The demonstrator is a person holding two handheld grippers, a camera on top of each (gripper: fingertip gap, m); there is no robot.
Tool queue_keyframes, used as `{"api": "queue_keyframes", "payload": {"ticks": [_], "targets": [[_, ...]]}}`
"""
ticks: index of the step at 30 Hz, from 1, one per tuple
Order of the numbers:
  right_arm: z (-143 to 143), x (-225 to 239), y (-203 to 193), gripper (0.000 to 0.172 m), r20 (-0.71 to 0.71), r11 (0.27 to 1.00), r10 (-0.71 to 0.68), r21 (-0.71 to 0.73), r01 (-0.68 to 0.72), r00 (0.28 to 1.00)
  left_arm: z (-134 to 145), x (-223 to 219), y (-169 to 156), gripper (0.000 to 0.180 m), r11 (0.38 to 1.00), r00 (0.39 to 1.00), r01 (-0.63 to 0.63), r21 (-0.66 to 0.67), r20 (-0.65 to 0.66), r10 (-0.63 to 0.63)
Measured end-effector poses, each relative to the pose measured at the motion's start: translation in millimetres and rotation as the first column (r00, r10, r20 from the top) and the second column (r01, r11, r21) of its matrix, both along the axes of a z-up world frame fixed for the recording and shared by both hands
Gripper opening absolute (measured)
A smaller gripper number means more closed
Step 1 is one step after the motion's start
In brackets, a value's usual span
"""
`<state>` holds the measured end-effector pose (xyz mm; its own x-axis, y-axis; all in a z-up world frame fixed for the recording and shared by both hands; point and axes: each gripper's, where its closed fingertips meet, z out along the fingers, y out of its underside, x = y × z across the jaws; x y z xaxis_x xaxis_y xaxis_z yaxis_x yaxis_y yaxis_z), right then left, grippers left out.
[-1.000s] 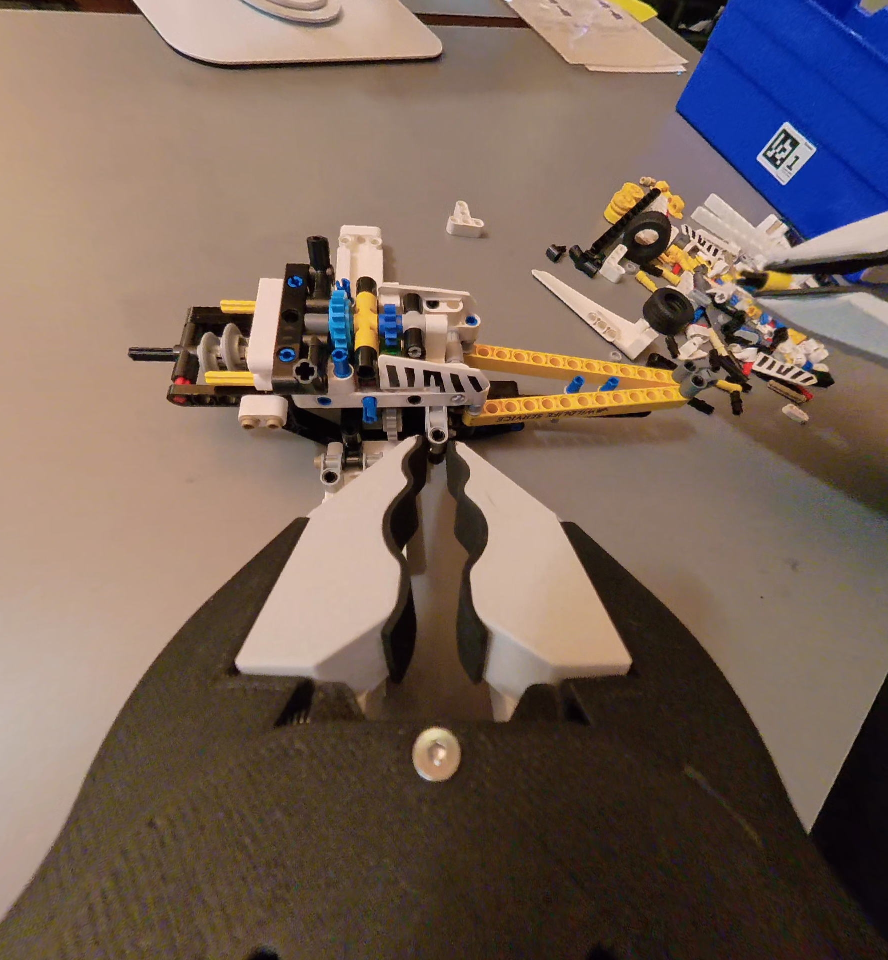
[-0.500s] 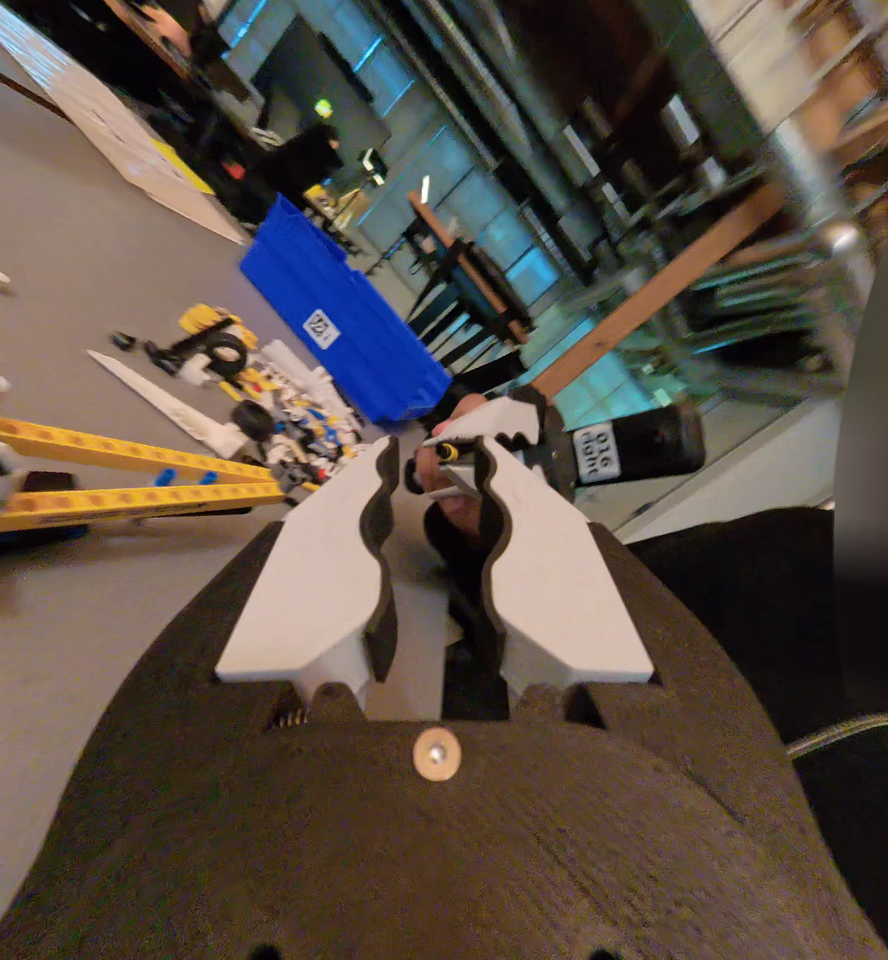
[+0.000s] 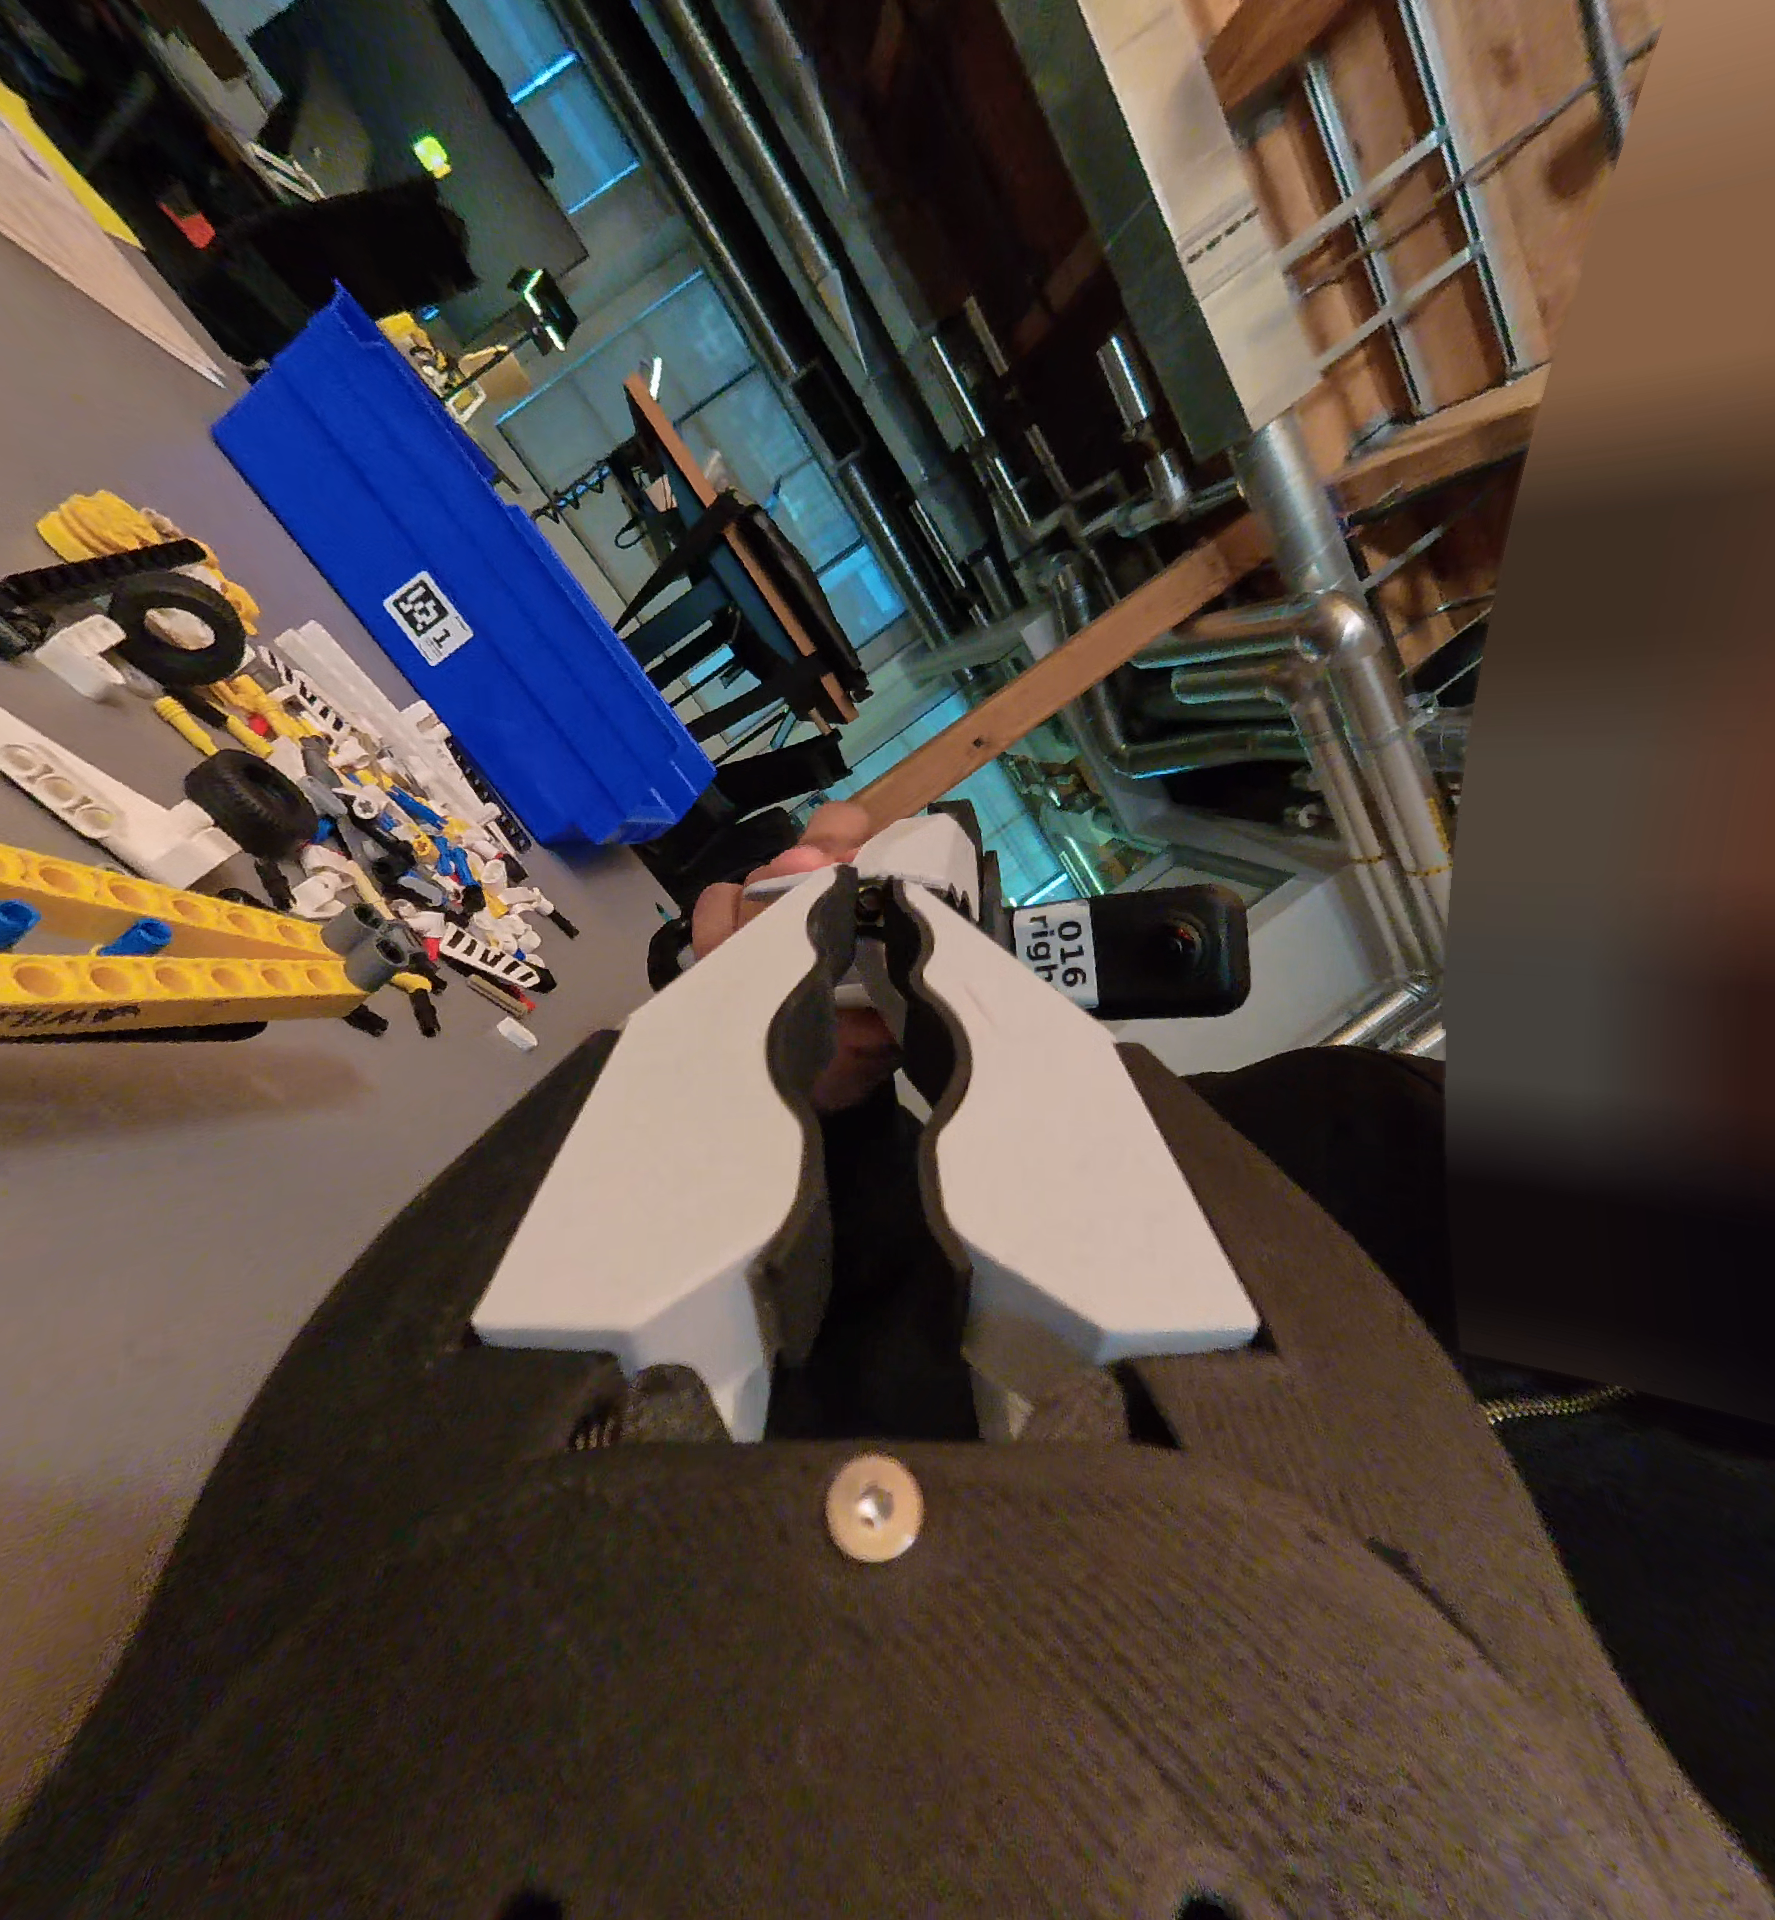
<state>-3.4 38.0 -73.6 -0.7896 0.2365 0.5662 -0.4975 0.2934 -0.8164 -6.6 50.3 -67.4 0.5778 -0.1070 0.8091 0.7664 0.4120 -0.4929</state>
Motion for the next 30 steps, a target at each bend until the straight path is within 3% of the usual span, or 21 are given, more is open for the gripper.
{"api": "queue_keyframes", "payload": {"ticks": [1,12,13,14,15,17,19,21,26,30], "targets": [[0.8,-0.4,-0.7,0.005,0.005,1.000,-0.007,-0.004,0.007,1.000,0.5,-1.0,-0.9,0.000,1.000,1.000,-0.014,0.000,-0.002,0.014],[14.7,-2.2,12.4,0.005,0.125,0.991,-0.038,-0.126,0.054,0.991,12.7,-4.7,-8.0,0.002,0.994,0.997,-0.067,0.085,0.037,0.064],[21.5,-7.7,29.4,0.004,0.158,0.980,-0.053,-0.180,0.082,0.986,19.6,-19.6,-43.3,0.001,0.961,0.980,-0.195,0.195,0.084,0.182],[24.0,-13.2,48.0,0.004,0.230,0.969,-0.049,-0.224,0.102,0.972,16.3,-29.4,-79.5,0.000,0.938,0.958,-0.286,0.194,0.091,0.273],[21.9,-17.8,64.3,0.005,0.310,0.959,-0.035,-0.257,0.119,0.950,7.4,-34.2,-103.2,0.001,0.928,0.932,-0.363,0.079,0.043,0.361],[9.1,-29.0,88.4,0.005,0.406,0.943,-0.056,-0.279,0.182,0.912,17.4,-27.8,-120.7,0.001,0.902,0.900,-0.431,-0.014,-0.078,0.429],[-14.3,-46.4,103.3,0.005,0.473,0.940,-0.165,-0.189,0.283,0.865,16.9,-23.9,-98.7,0.002,0.866,0.882,-0.458,-0.198,-0.221,0.416],[-34.6,-57.4,109.2,0.005,0.526,0.942,-0.237,-0.081,0.326,0.817,7.7,-21.1,-62.9,0.002,0.836,0.891,-0.428,-0.344,-0.313,0.327],[-82.3,-81.6,116.4,0.005,0.613,0.903,-0.418,0.198,0.381,0.671,-38.0,-15.8,18.3,0.002,0.792,0.952,-0.248,-0.558,-0.293,0.093],[-96.9,-102.4,109.4,0.005,0.585,0.878,-0.478,0.295,0.377,0.655,-69.5,-20.0,55.4,0.002,0.682,0.947,-0.240,-0.690,-0.322,0.007]]}}
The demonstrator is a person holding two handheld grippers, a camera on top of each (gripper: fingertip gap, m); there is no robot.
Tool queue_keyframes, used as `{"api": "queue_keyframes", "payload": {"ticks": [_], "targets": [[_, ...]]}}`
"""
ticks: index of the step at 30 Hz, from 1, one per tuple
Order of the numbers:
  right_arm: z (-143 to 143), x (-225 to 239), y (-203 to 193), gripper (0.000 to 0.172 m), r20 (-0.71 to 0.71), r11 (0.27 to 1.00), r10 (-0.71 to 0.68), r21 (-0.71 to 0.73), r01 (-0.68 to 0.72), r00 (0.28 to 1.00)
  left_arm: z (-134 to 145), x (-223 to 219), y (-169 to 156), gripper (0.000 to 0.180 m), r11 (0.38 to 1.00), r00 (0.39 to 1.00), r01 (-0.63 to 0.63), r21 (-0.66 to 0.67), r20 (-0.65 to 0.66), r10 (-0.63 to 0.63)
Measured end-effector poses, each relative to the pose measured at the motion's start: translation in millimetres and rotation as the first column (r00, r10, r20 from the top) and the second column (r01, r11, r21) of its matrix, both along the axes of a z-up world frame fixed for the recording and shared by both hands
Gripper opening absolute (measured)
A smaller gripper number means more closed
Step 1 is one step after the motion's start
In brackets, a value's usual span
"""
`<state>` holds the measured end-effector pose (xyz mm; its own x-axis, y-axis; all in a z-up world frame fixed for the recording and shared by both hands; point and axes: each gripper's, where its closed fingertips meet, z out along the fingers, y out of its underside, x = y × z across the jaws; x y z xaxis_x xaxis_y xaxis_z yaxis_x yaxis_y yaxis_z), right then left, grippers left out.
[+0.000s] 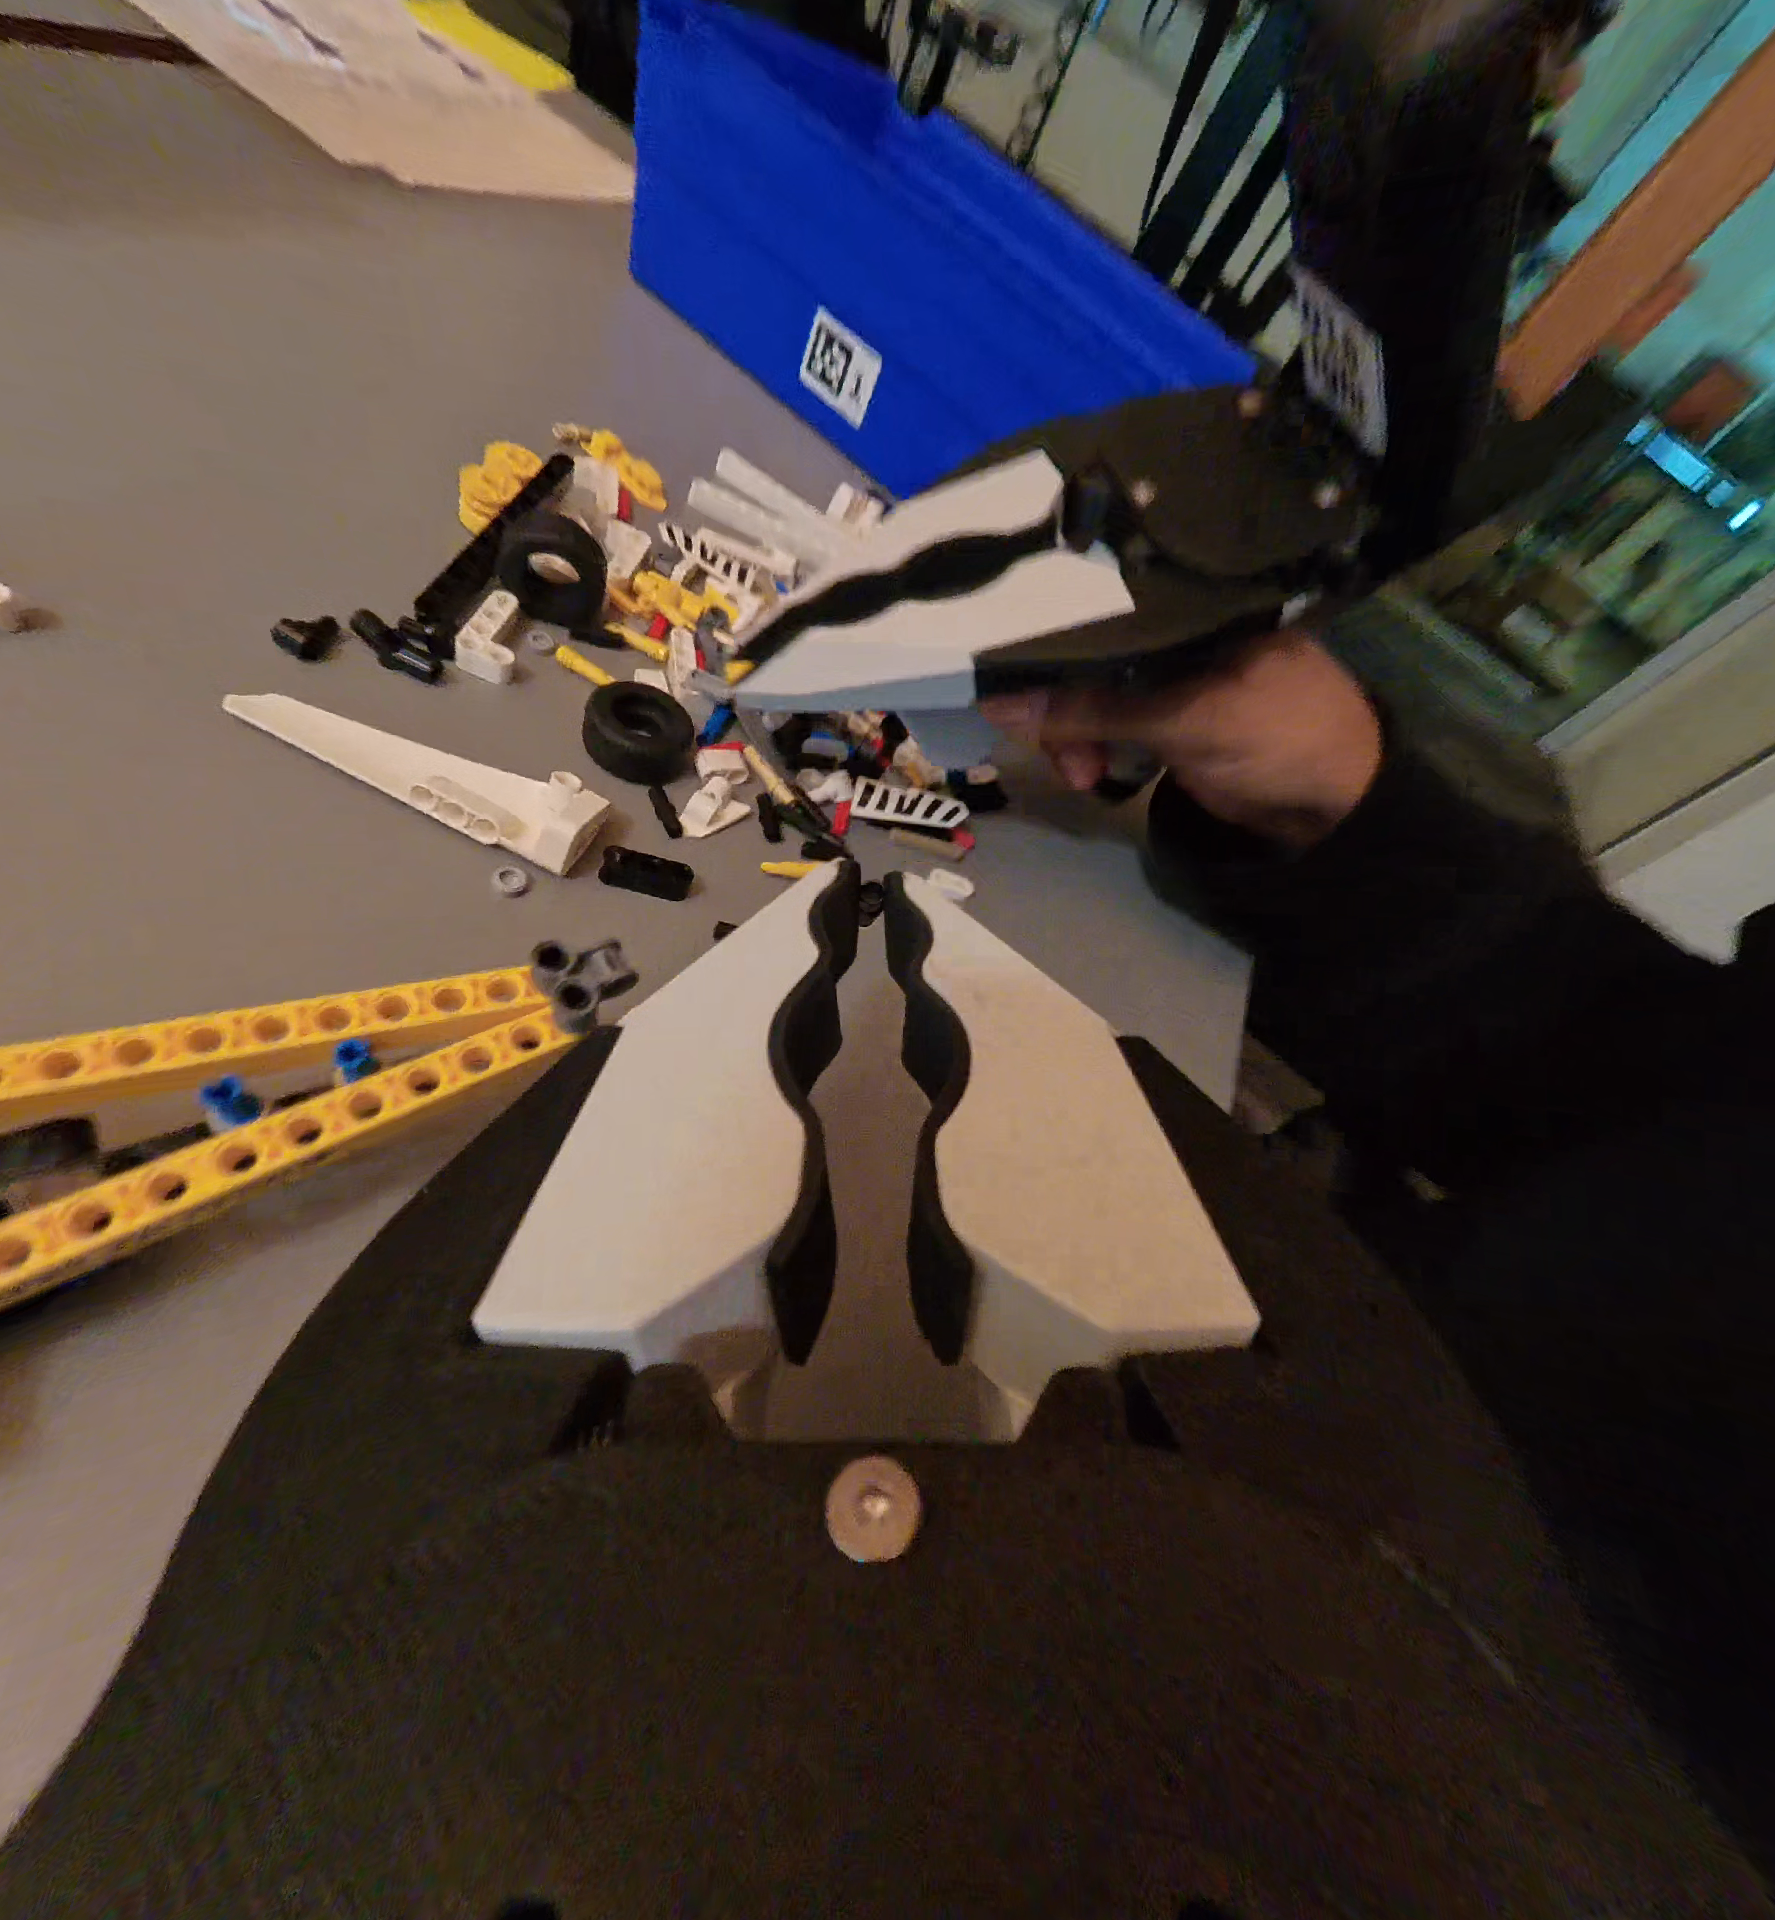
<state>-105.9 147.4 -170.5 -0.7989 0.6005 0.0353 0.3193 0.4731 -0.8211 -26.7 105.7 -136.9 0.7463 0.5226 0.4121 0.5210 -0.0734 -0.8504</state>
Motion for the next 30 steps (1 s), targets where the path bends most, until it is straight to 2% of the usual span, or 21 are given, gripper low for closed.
{"api": "queue_keyframes", "payload": {"ticks": [5,9,11,17,21,24,27,30], "targets": [[-18.4,-29.1,-4.7,0.005,0.026,0.990,-0.026,0.138,0.022,0.999,-20.8,-16.6,25.8,0.002,0.976,0.997,-0.001,-0.217,-0.073,-0.015],[-10.3,-42.9,-1.2,0.005,-0.046,0.987,-0.062,0.147,0.068,0.997,-22.8,-22.6,41.8,0.002,0.971,0.997,0.029,-0.238,-0.061,-0.045],[-9.1,-45.9,4.0,0.013,-0.055,0.985,-0.079,0.147,0.086,0.995,-24.4,-25.2,44.6,0.002,0.971,0.998,0.033,-0.238,-0.045,-0.045],[15.8,-51.4,13.8,0.011,-0.147,0.994,-0.111,0.000,0.112,0.983,-30.0,-32.8,47.3,0.002,0.969,0.999,0.044,-0.245,0.013,-0.042],[47.9,-53.7,22.0,0.010,-0.316,0.987,-0.142,-0.112,0.112,0.938,-28.1,-43.5,49.4,0.002,0.963,1.000,0.031,-0.268,0.013,-0.028],[66.7,-49.2,26.0,0.003,-0.446,0.983,-0.157,-0.154,0.097,0.881,-31.3,-49.1,51.7,0.001,0.950,1.000,0.018,-0.312,-0.005,-0.021],[71.3,-46.1,27.3,0.000,-0.516,0.986,-0.152,-0.142,0.091,0.843,-35.1,-51.3,54.9,0.002,0.941,1.000,0.015,-0.337,-0.020,-0.024],[65.0,-46.4,26.7,0.000,-0.499,0.988,-0.142,-0.126,0.091,0.855,-31.7,-50.9,57.6,0.008,0.952,1.000,0.020,-0.304,-0.007,-0.023]]}}
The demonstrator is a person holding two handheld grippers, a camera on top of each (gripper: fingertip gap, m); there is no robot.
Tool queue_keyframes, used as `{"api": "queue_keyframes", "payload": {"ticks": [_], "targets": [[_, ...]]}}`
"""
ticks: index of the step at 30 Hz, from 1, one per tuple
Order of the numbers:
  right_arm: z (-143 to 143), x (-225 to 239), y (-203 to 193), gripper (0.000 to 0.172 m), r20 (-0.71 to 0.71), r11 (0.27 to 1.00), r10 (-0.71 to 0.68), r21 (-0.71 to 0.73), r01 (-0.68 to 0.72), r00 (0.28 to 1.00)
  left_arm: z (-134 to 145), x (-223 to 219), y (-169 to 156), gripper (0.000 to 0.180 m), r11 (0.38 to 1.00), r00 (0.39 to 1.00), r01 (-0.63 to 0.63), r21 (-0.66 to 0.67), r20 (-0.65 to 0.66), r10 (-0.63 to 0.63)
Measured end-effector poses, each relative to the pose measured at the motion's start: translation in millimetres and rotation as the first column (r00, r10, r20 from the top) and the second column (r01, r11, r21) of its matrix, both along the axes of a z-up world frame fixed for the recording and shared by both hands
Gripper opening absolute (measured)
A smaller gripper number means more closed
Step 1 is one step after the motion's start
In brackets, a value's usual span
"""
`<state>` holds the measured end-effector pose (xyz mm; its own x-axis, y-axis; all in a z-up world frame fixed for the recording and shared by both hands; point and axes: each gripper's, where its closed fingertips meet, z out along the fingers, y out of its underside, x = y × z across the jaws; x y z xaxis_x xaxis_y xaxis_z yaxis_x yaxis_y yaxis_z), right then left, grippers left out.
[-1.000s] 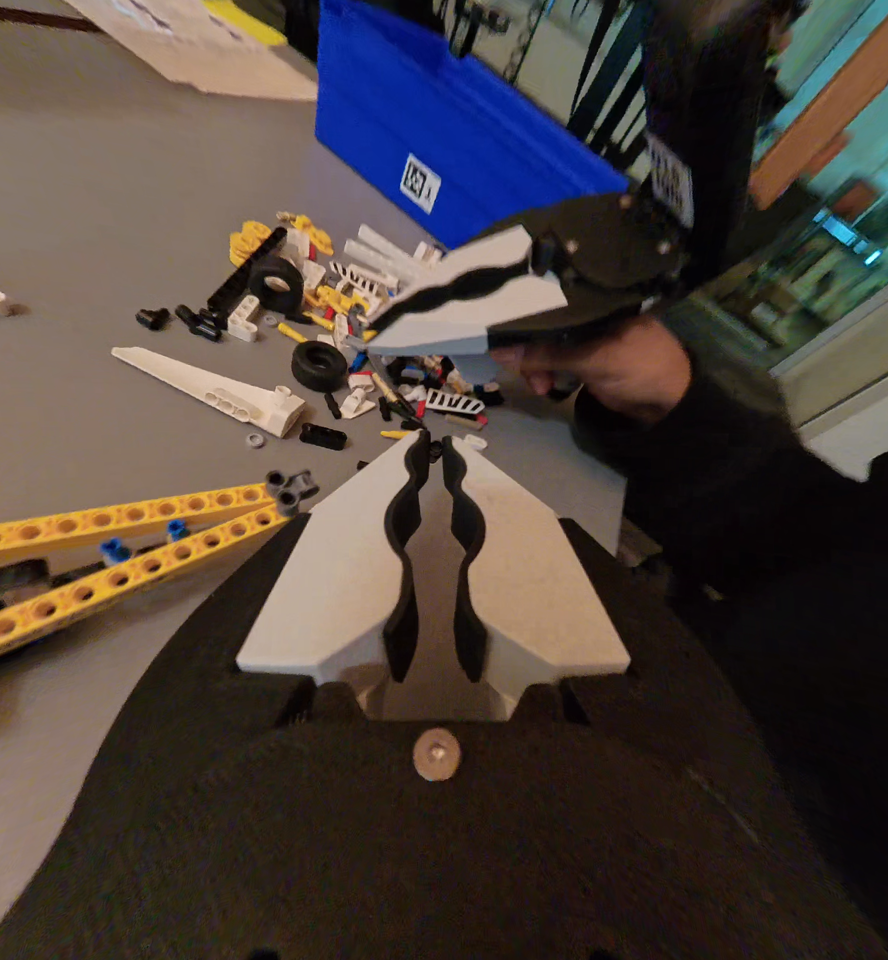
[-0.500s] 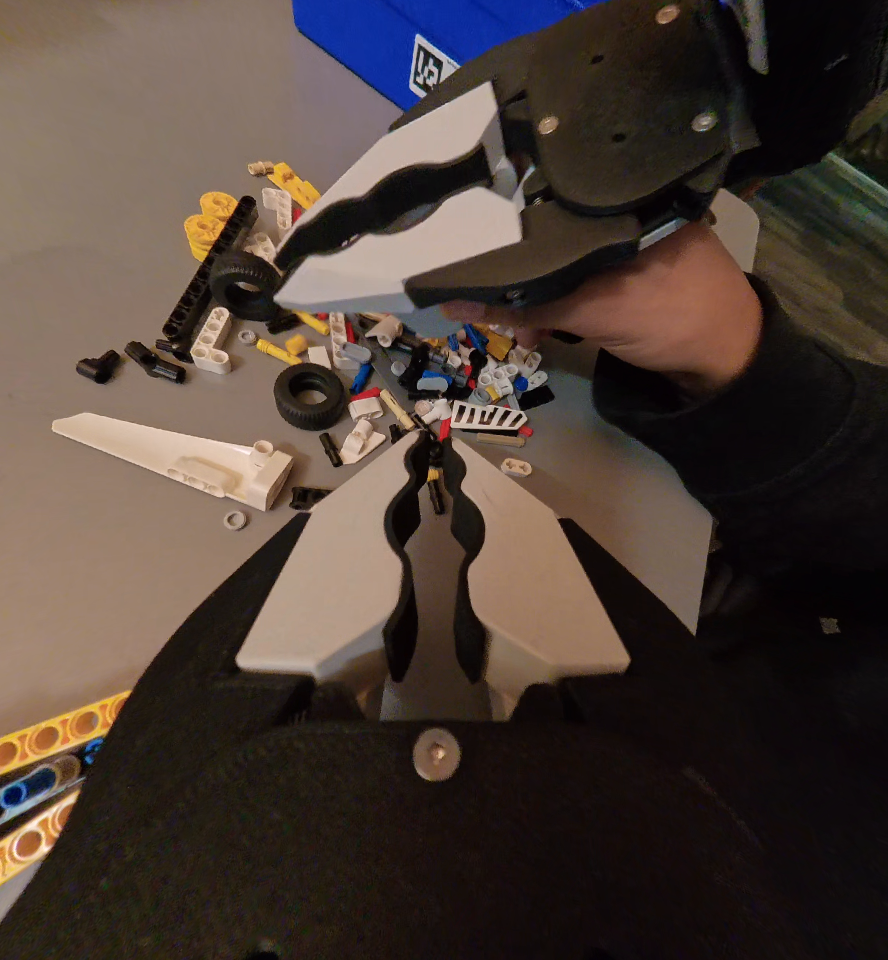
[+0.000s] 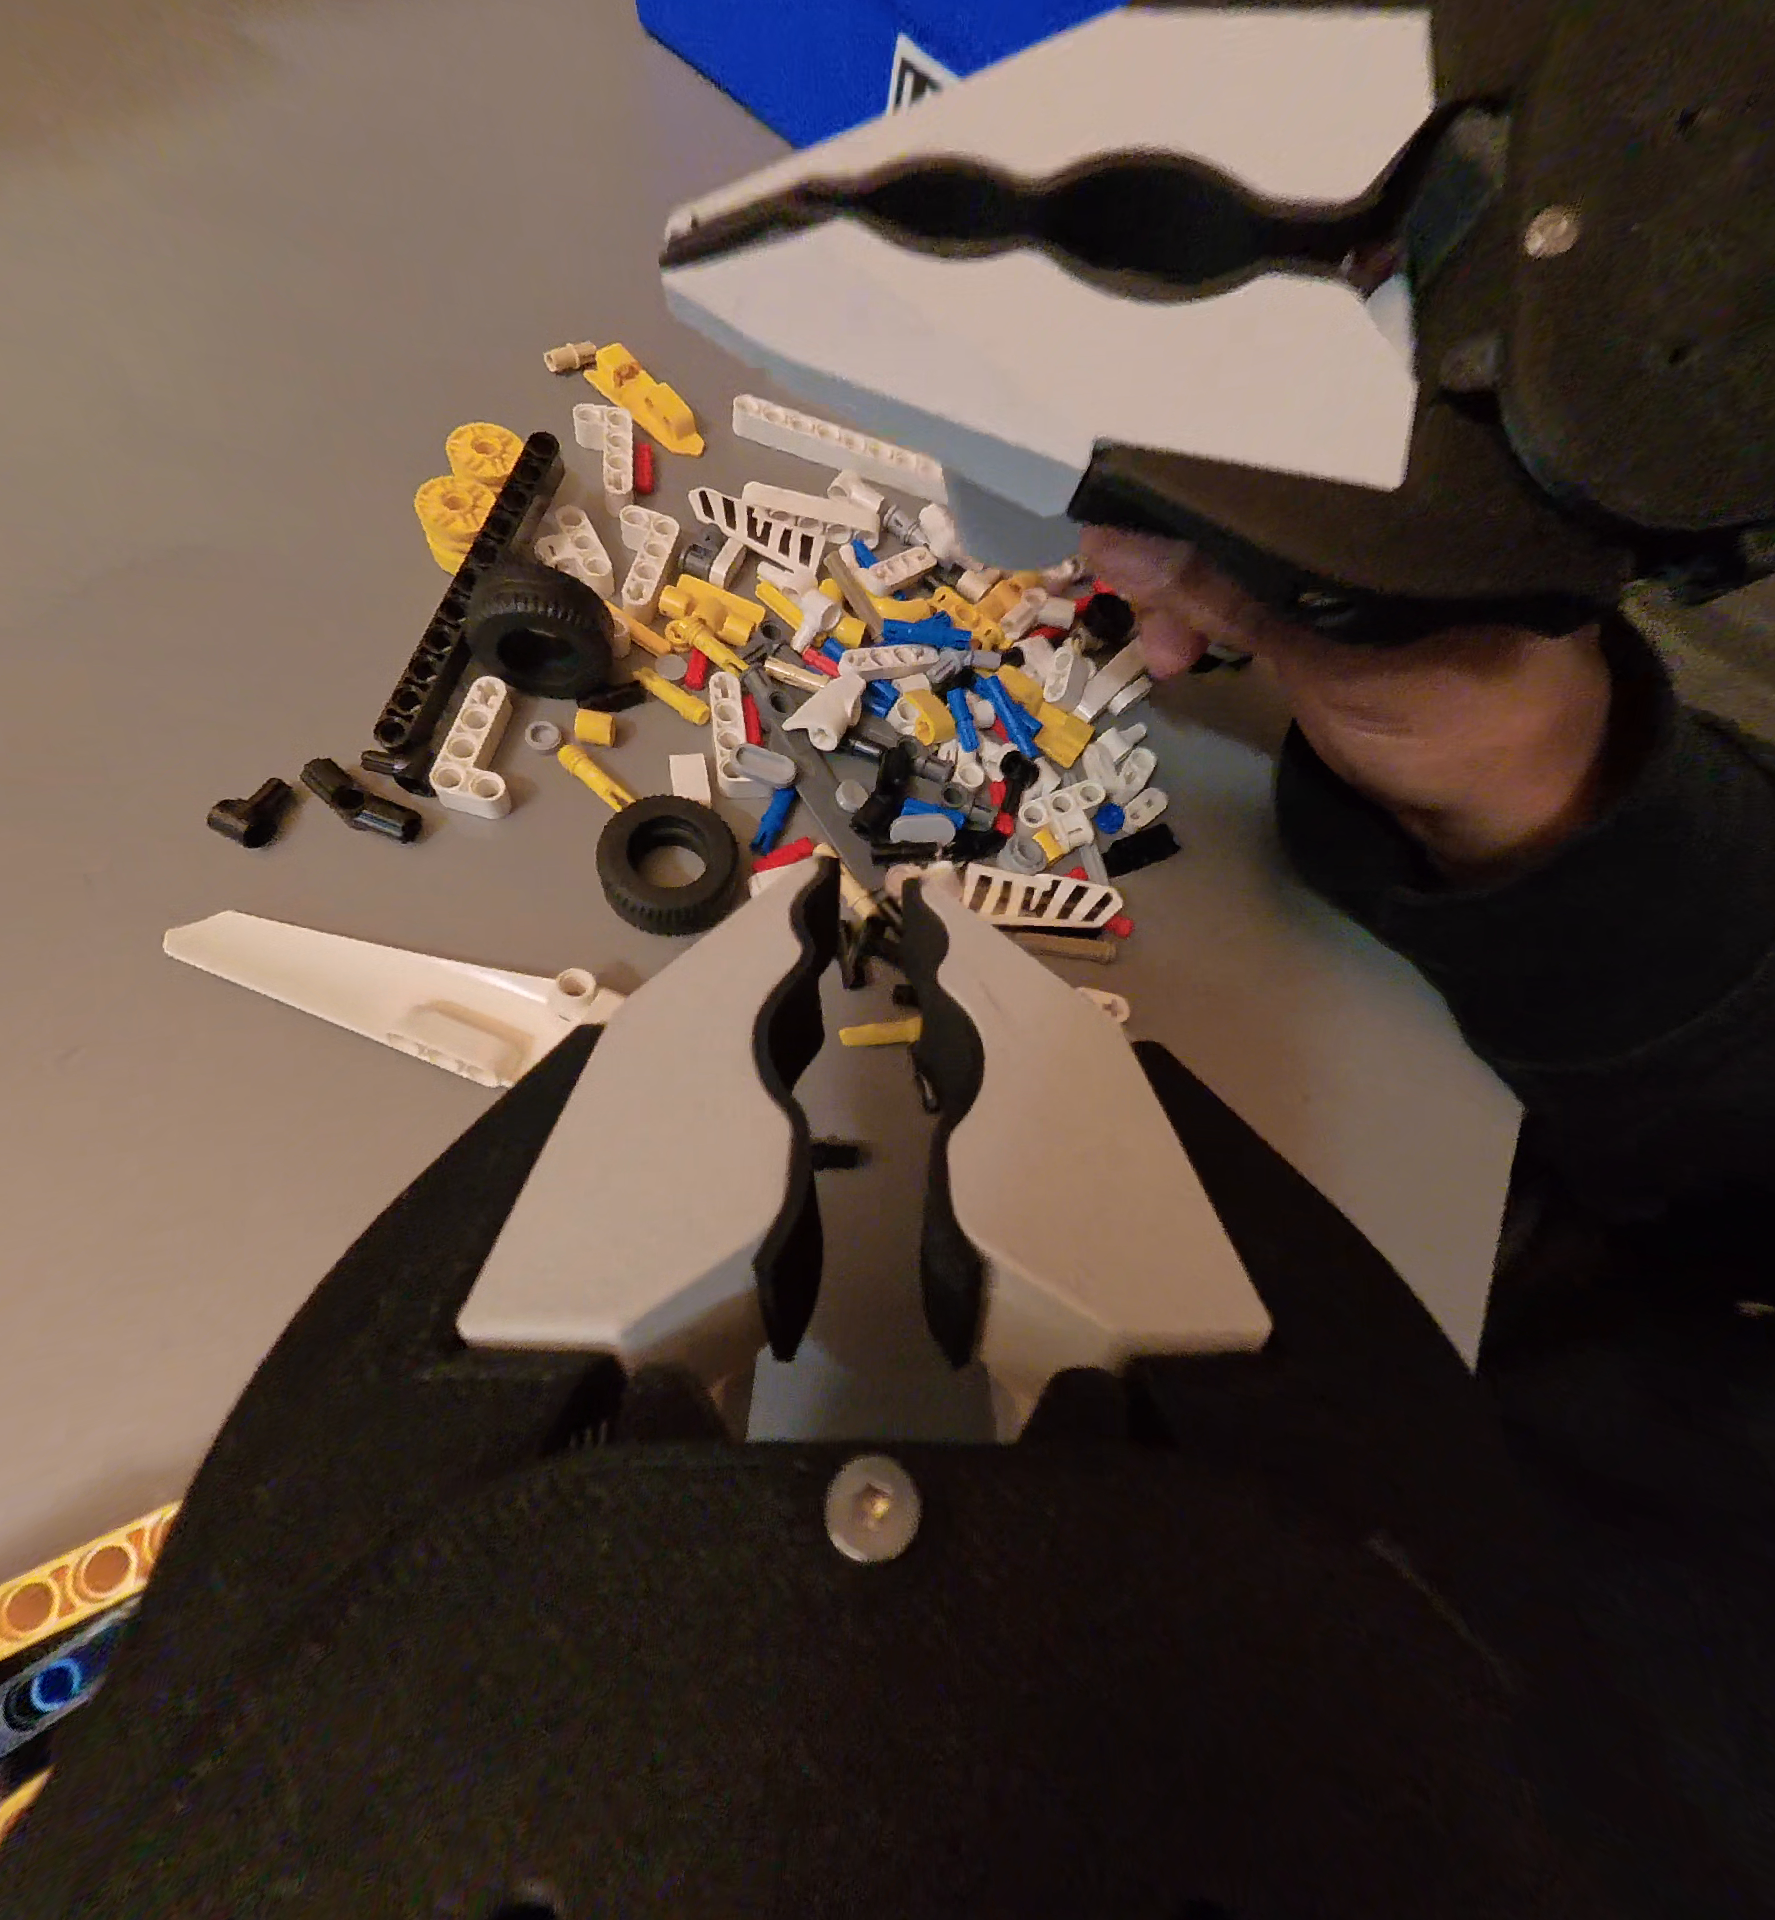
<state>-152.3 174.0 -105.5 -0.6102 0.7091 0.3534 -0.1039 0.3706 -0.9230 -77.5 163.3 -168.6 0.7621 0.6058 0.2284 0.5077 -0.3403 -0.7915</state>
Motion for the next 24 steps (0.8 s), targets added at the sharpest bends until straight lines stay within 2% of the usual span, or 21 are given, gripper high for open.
{"api": "queue_keyframes", "payload": {"ticks": [4,8,13,15,19,21,24], "targets": [[10.2,4.0,2.7,0.000,-0.007,0.996,0.016,-0.083,-0.017,1.000,17.1,0.0,-6.8,0.014,0.997,0.999,-0.014,0.077,-0.031,0.017],[16.2,5.6,7.7,0.000,-0.006,0.989,0.023,-0.149,-0.024,1.000,49.2,6.0,-19.0,0.013,0.981,0.991,0.003,0.193,-0.133,0.023],[19.4,10.1,6.3,0.000,-0.015,0.983,0.043,-0.175,-0.045,0.999,75.1,9.6,-68.4,0.013,0.958,0.960,-0.079,0.275,-0.238,0.147],[29.8,21.9,-3.5,0.002,-0.024,0.966,0.105,-0.237,-0.107,0.994,80.0,13.2,-92.9,0.013,0.942,0.943,-0.116,0.316,-0.263,0.204],[61.8,70.5,-49.4,0.010,-0.012,0.824,0.368,-0.458,-0.332,0.930,77.0,24.1,-135.5,0.012,0.889,0.921,-0.194,0.414,-0.236,0.311],[52.3,84.5,-79.6,0.018,0.071,0.807,0.459,-0.449,-0.383,0.885,75.6,30.2,-149.8,0.012,0.863,0.916,-0.223,0.454,-0.205,0.344],[12.5,92.1,-118.7,0.035,0.248,0.859,0.489,-0.305,-0.411,0.836,68.7,32.7,-167.6,0.012,0.848,0.906,-0.266,0.458,-0.182,0.382]]}}
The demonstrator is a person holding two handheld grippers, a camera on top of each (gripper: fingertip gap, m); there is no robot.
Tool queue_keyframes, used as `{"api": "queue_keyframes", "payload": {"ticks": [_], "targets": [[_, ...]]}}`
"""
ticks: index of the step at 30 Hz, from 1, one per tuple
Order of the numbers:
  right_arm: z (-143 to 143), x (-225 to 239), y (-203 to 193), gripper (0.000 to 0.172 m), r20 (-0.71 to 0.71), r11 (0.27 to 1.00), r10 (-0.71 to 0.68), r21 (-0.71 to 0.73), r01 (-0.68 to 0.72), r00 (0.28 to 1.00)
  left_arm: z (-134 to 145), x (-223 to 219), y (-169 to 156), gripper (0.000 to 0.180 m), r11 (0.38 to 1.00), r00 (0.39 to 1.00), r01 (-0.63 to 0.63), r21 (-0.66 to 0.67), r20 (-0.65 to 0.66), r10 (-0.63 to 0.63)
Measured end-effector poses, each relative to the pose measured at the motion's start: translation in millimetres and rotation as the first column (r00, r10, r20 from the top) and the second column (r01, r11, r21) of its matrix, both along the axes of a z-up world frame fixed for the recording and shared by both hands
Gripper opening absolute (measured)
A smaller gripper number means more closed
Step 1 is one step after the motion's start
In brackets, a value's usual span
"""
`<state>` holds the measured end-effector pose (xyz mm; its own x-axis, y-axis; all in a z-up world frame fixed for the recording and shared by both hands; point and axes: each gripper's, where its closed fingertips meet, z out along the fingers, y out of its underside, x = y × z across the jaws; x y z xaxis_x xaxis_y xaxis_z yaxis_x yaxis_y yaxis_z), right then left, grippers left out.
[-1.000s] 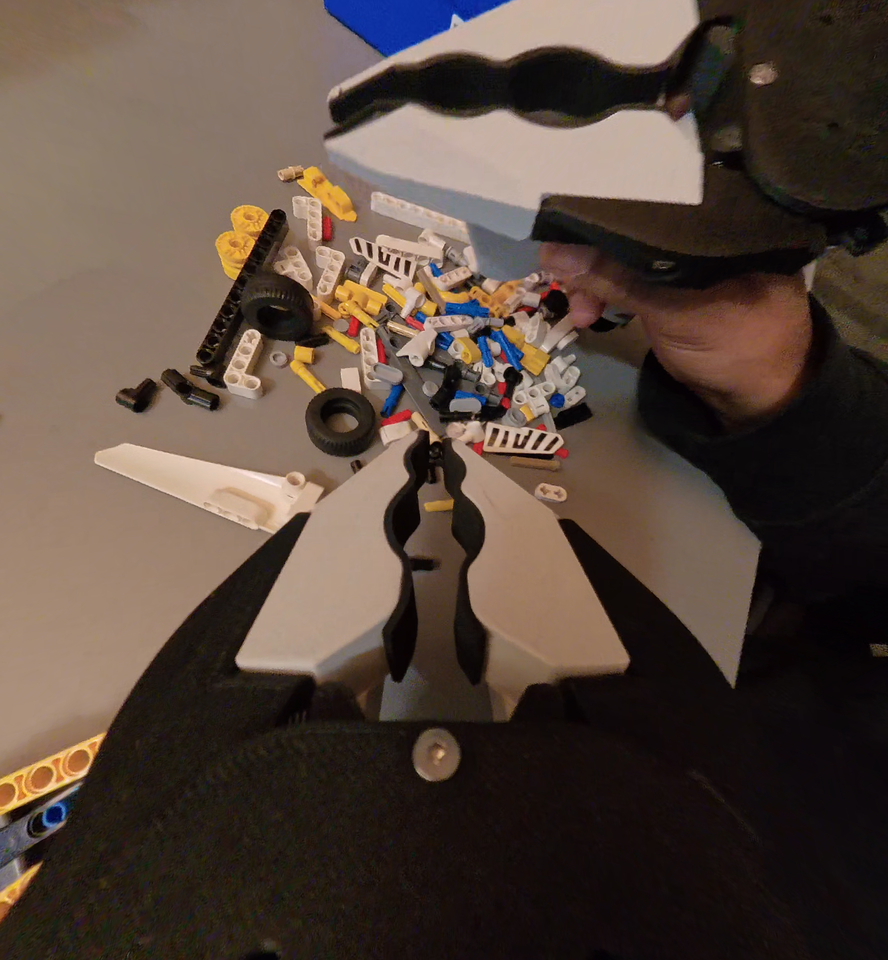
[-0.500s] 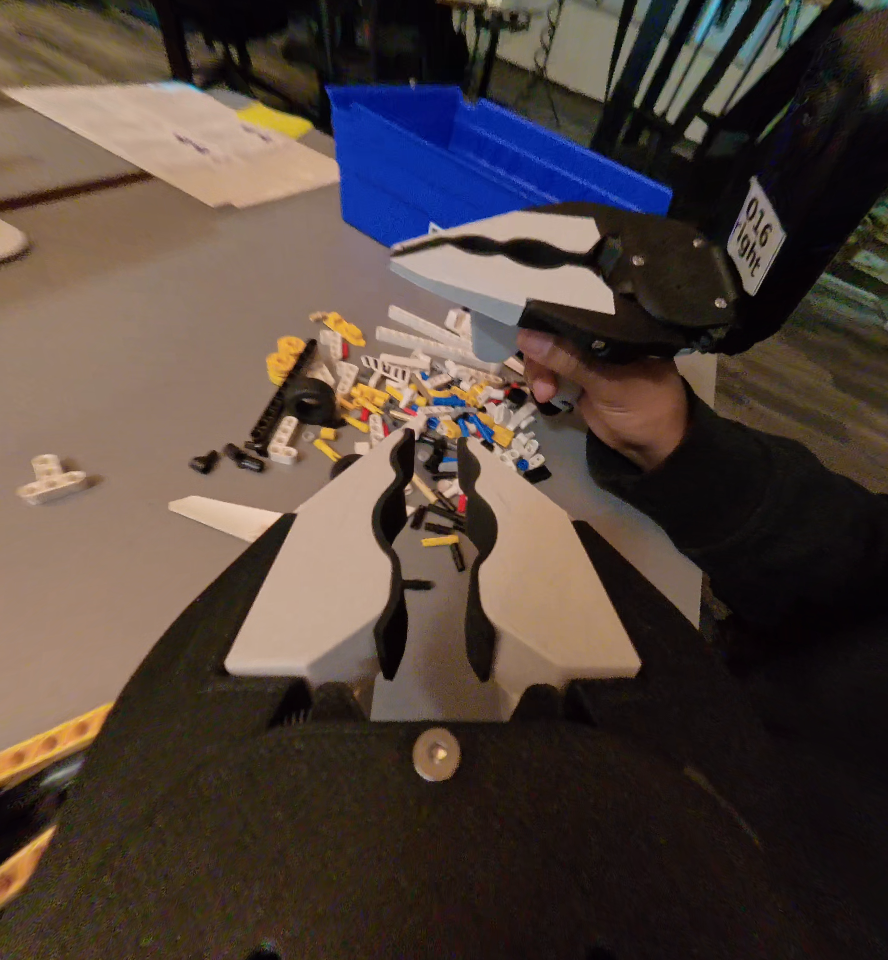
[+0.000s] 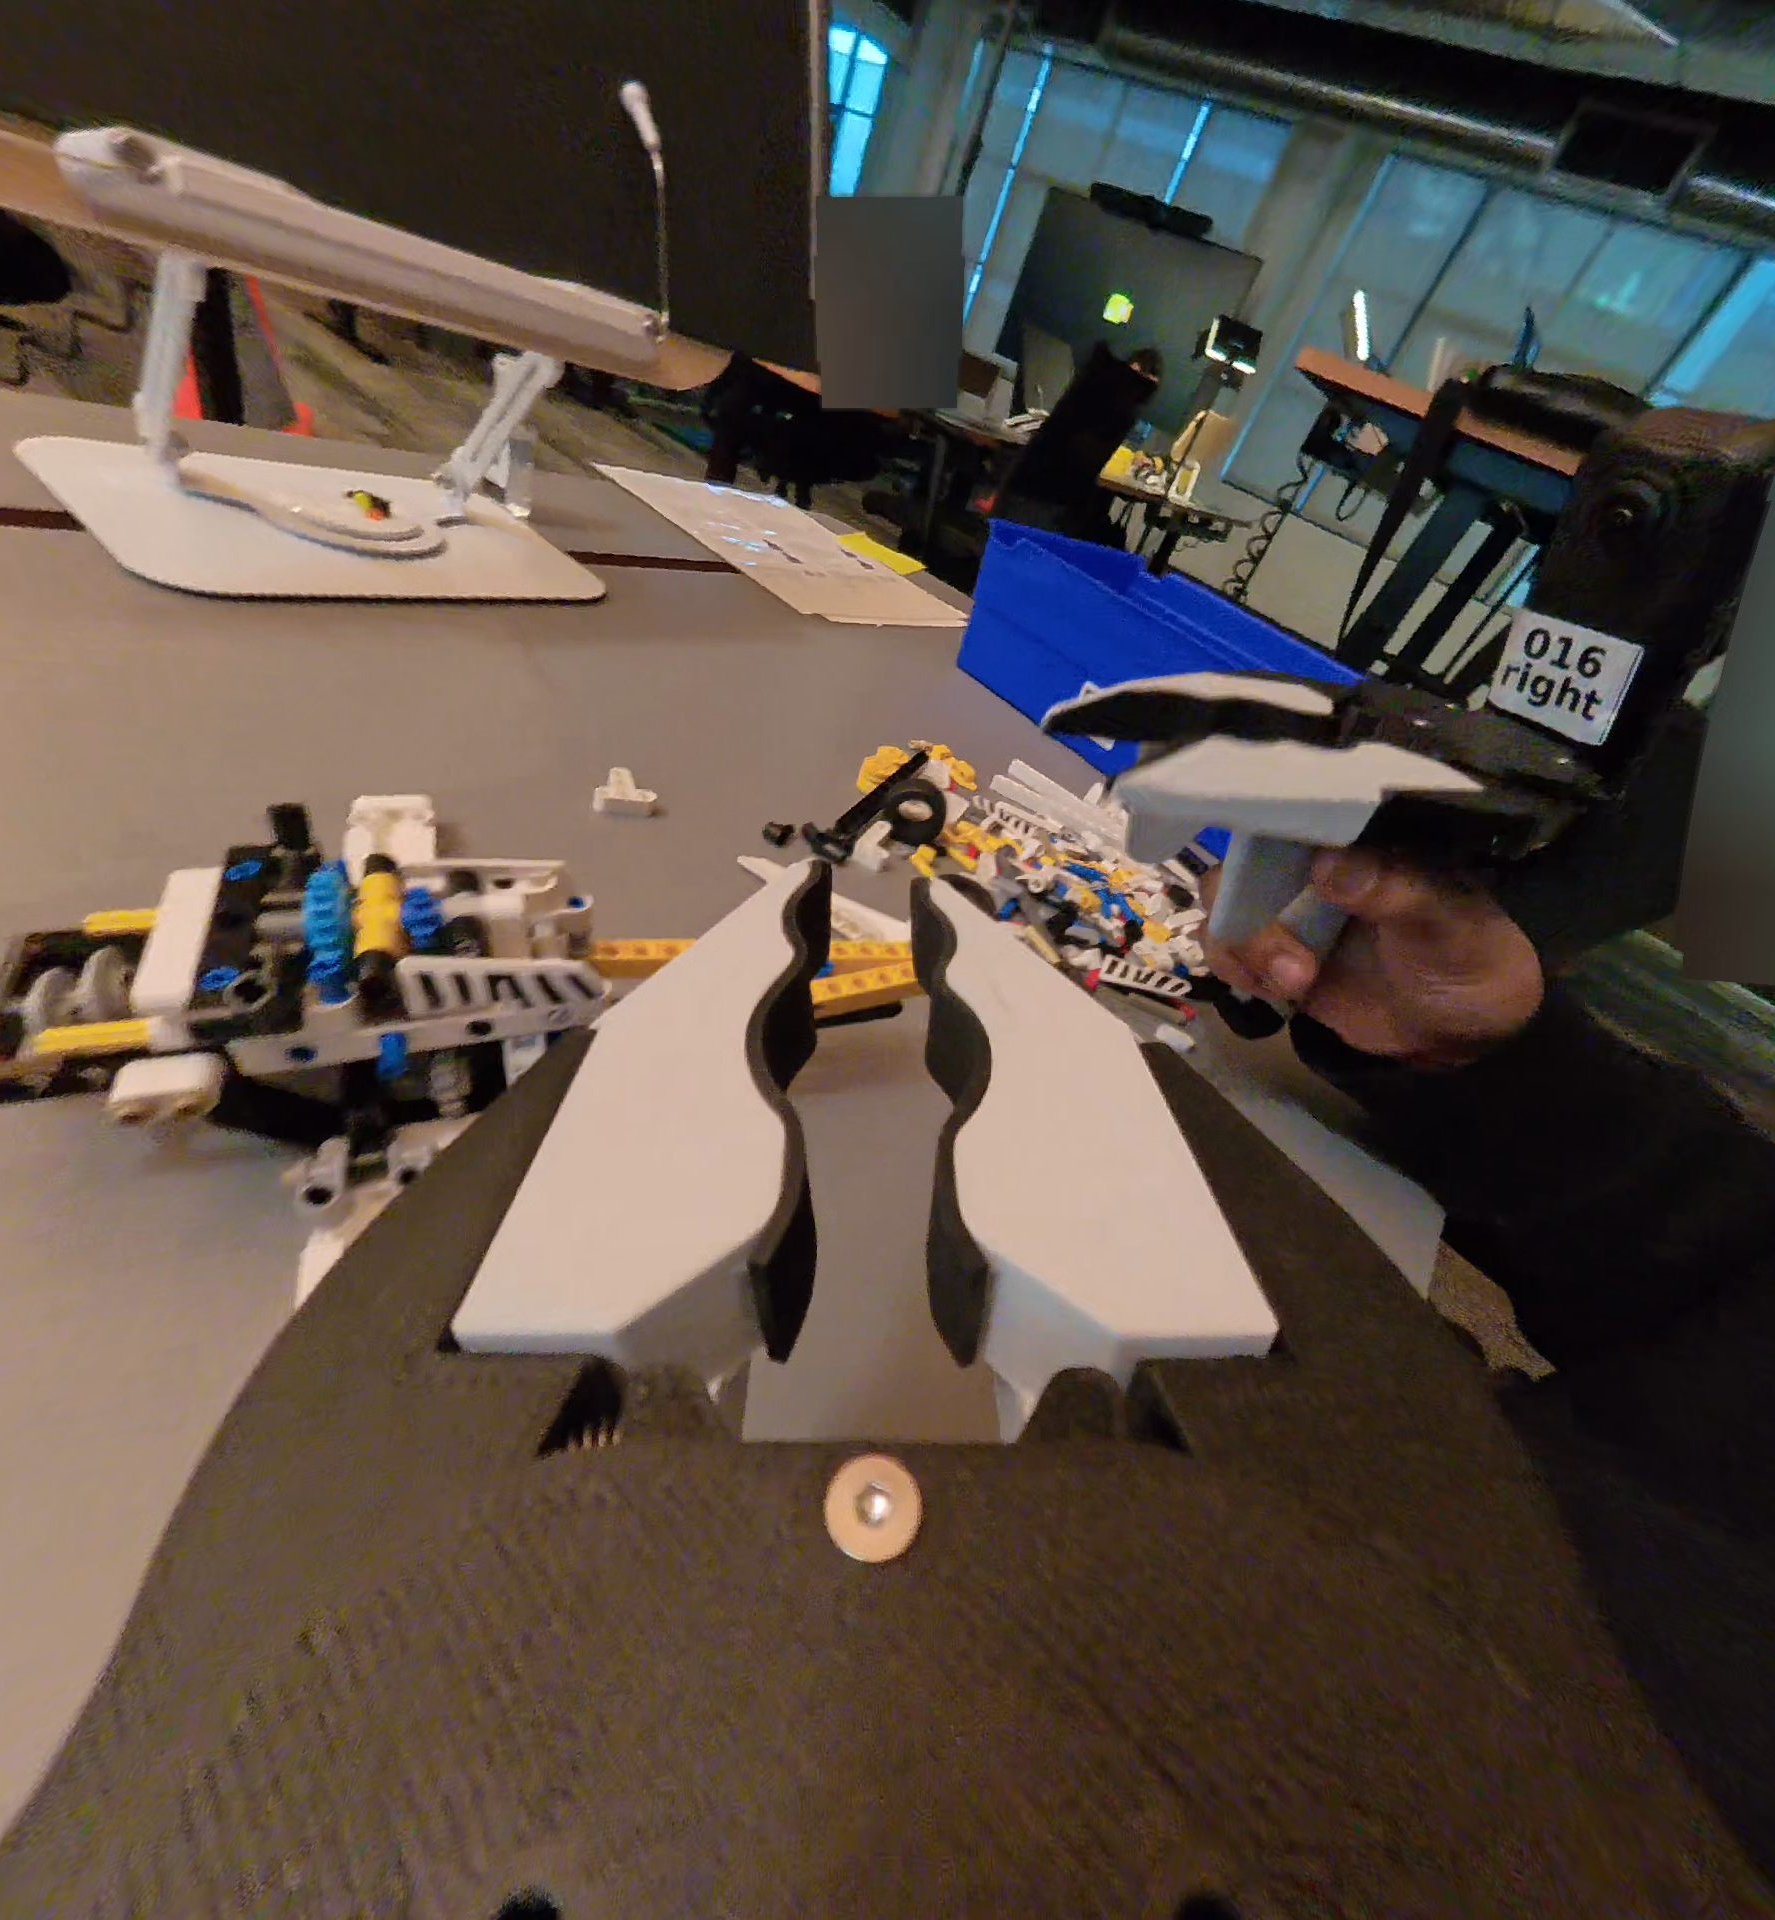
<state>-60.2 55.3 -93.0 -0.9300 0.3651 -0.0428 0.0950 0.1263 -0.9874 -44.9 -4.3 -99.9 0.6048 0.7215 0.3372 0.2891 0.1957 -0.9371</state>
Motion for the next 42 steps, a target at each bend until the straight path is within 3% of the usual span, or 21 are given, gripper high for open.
{"api": "queue_keyframes", "payload": {"ticks": [5,8,18,24,28,37,42], "targets": [[-59.0,-9.6,-21.9,0.059,0.094,0.950,-0.077,0.309,0.044,0.993,-2.8,1.1,-18.1,0.012,0.999,1.000,-0.020,0.028,0.007,0.020],[-70.3,-2.1,-30.8,0.061,0.161,0.936,-0.069,0.352,0.008,0.985,-3.0,2.6,-26.5,0.012,0.999,0.999,-0.032,0.039,-0.001,0.032],[-62.7,45.8,-54.5,0.047,0.271,0.953,0.057,0.273,-0.134,0.961,-1.0,5.4,-72.4,0.012,0.986,0.993,-0.111,0.123,-0.024,0.115],[-54.5,88.4,-99.0,0.042,0.183,0.929,0.225,0.257,-0.268,0.957,1.8,7.5,-94.3,0.014,0.959,0.990,-0.131,0.250,-0.011,0.138],[-42.8,70.4,-92.4,0.039,0.096,0.949,0.168,0.253,-0.188,0.981,3.4,9.7,-98.6,0.016,0.944,0.993,-0.111,0.310,-0.003,0.118],[-41.3,41.4,-64.2,0.044,0.243,0.985,0.110,0.106,-0.139,0.964,2.0,7.3,-97.0,0.018,0.944,0.994,-0.105,0.313,0.010,0.107],[-16.4,16.1,-59.9,0.043,0.138,0.988,0.099,0.103,-0.113,0.986,0.5,5.2,-92.8,0.018,0.953,0.994,-0.104,0.286,0.013,0.105]]}}
